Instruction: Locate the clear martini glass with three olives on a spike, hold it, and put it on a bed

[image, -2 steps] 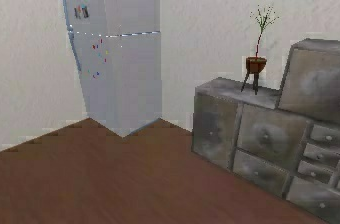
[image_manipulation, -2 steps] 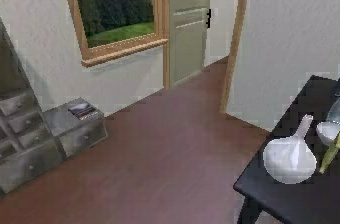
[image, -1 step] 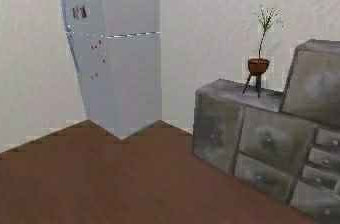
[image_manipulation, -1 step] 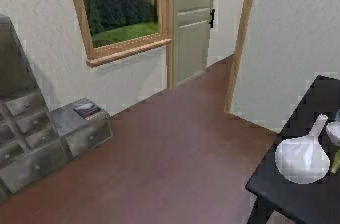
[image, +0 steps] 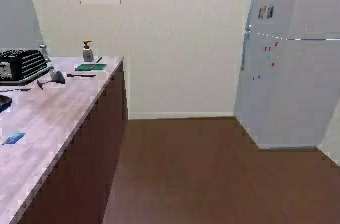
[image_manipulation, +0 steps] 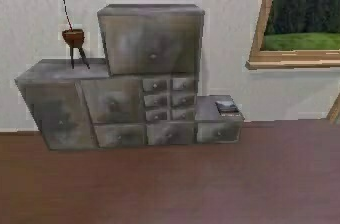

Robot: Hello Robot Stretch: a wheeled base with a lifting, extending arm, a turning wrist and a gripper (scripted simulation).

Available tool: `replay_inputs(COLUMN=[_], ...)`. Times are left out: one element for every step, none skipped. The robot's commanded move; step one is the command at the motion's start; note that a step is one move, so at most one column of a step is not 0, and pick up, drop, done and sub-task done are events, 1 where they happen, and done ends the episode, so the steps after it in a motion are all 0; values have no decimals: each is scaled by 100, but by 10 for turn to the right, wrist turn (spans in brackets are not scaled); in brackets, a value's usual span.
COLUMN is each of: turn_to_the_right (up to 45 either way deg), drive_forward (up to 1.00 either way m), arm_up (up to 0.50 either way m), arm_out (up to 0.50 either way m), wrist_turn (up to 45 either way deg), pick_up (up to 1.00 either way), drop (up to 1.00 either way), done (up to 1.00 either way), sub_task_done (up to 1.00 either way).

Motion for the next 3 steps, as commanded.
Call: replay_inputs(turn_to_the_right=[0, -90, 0], drive_forward=[100, 0, 30], arm_up=[0, 0, 0], arm_out=[0, 0, 0], wrist_turn=[0, 0, 0], pick_up=[0, 0, 0], drop=[0, 0, 0], done=[0, 0, 0], sub_task_done=[0, 0, 0])
